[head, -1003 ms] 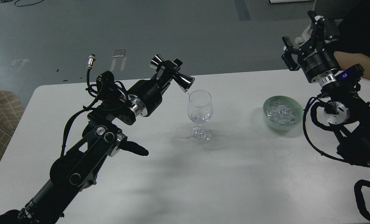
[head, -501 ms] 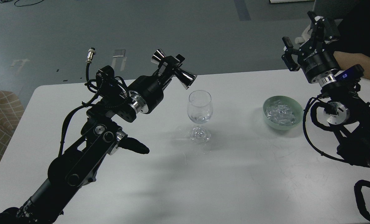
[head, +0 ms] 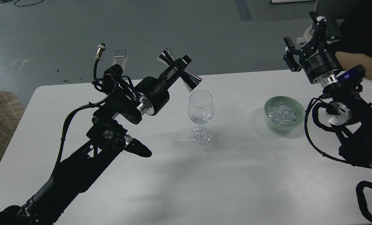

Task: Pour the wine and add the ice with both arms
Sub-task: 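Turn the jigger upright and carry it back from the glass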

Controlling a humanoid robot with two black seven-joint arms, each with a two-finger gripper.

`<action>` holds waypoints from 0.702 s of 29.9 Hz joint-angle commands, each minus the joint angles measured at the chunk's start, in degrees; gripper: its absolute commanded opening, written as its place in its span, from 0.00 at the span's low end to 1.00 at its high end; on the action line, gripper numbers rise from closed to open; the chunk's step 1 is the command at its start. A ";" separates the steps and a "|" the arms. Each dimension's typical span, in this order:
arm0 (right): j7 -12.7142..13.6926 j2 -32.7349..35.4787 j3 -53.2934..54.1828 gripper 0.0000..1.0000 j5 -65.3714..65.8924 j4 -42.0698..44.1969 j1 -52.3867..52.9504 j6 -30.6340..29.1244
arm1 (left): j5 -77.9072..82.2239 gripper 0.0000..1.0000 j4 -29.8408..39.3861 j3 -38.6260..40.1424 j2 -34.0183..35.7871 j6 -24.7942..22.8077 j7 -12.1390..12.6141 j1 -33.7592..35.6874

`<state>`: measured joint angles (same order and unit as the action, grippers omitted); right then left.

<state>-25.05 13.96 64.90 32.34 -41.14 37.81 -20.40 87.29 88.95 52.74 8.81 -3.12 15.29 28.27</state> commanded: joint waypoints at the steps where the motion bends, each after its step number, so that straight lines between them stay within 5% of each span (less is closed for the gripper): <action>1: 0.00 0.02 0.05 1.00 0.00 -0.08 -0.19 0.01 | -0.71 0.00 0.08 0.78 -0.98 1.00 0.26 -0.24; 8: 0.09 0.02 0.05 1.00 0.00 0.01 -0.19 0.10 | -23.26 0.00 1.40 2.71 -2.13 9.52 6.15 -0.33; 21: 0.17 0.11 0.05 1.00 0.00 0.01 -0.19 0.63 | -68.72 0.00 1.84 21.78 -1.78 13.04 5.36 -5.67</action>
<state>-24.97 14.04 64.96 32.33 -41.13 37.62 -19.89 27.93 90.87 70.04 6.96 8.62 21.28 25.56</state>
